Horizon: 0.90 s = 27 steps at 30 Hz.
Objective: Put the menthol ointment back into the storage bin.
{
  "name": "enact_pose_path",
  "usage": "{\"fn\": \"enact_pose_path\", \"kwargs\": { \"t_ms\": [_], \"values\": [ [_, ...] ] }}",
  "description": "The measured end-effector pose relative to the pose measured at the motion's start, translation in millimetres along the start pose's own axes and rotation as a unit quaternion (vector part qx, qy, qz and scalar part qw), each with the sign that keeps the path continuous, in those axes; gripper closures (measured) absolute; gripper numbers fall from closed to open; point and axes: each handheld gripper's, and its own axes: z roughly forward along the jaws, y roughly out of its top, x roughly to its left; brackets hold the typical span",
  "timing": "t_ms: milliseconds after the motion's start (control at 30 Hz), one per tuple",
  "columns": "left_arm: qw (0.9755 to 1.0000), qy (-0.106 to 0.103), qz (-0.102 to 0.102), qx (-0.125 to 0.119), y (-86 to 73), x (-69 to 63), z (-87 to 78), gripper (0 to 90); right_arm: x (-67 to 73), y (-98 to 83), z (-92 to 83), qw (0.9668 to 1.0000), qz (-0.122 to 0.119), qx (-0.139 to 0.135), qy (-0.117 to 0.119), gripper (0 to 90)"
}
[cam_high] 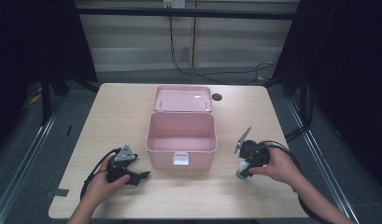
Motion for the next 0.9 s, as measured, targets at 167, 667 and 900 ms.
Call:
{"fn": "enact_pose_path", "kwargs": {
  "t_ms": [167, 667, 900],
  "values": [
    [1.0, 0.0, 0.0, 0.0, 0.0, 0.0, 0.0, 13.3, 0.2, 2.0, -9.3, 1.0, -0.006, 0.0, 0.003, 50.8],
    [1.0, 0.0, 0.0, 0.0, 0.0, 0.0, 0.0, 13.3, 0.7, 17.7, -45.9, 0.9997, 0.008, 0.012, 0.017, 50.9],
    [1.0, 0.0, 0.0, 0.0, 0.0, 0.0, 0.0, 13.3, -0.6, 33.2, -70.7, 0.9998, 0.005, 0.012, 0.016, 50.9]
  ]
}}
